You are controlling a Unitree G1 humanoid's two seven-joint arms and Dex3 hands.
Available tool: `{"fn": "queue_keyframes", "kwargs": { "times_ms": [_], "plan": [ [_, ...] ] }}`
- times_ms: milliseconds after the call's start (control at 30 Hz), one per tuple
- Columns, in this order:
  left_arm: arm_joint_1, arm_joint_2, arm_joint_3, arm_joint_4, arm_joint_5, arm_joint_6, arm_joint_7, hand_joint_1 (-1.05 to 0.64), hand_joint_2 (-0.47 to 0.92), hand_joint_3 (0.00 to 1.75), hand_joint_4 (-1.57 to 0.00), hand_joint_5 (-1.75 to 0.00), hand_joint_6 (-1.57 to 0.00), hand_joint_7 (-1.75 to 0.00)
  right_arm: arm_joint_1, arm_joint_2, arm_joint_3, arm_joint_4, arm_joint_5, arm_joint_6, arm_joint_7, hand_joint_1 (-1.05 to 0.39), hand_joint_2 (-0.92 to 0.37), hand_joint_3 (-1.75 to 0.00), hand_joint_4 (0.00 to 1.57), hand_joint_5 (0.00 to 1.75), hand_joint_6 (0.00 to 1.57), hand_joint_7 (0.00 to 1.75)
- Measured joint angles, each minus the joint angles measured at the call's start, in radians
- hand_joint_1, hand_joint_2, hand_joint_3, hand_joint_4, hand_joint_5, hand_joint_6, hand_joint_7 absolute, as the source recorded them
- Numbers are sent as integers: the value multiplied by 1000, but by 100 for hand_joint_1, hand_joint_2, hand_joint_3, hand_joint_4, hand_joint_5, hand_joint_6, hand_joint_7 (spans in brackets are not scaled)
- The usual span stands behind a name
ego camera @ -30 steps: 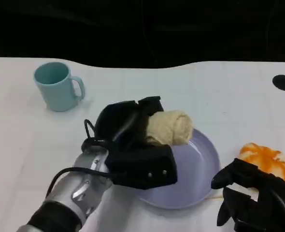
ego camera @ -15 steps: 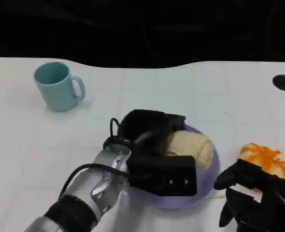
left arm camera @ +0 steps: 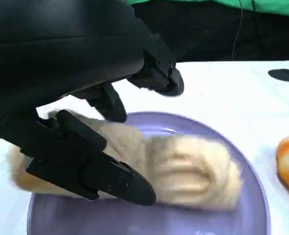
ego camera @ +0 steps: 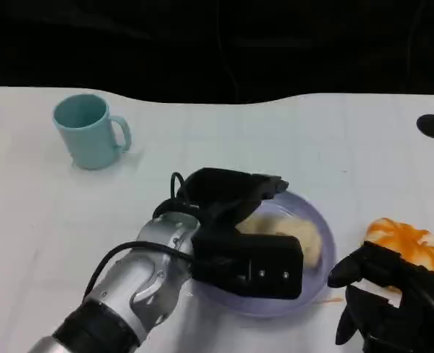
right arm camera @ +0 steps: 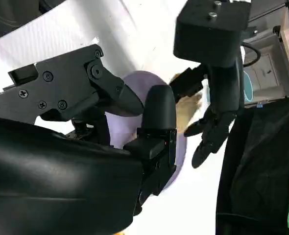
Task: Grasp the towel on the left side of the plate with the left hand and place it into the plate.
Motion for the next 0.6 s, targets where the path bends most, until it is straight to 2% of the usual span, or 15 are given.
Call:
{"fn": "queue_keyframes", "kwargs": {
  "times_ms": [133,333,600],
  "plan": [
    [4,25,3,-35,-2,0,-35,-80,92,9,-27,-16,-13,0,0,0,-1,2,-1,-7,4,-8,-74,-101,61,175,50,149],
    [28,69,30,-113,-23,-5,-62,-80,92,12,-28,-16,-14,-1,-3,0,3,5,-4,-9,3,-9,-73,-101,62,175,50,149],
    [82,155,96,-227,-79,-62,-100,-69,92,22,-41,-27,-22,-4,-5,0,6,6,-5,-12,2,-8,-74,-102,62,175,50,149]
  ]
}}
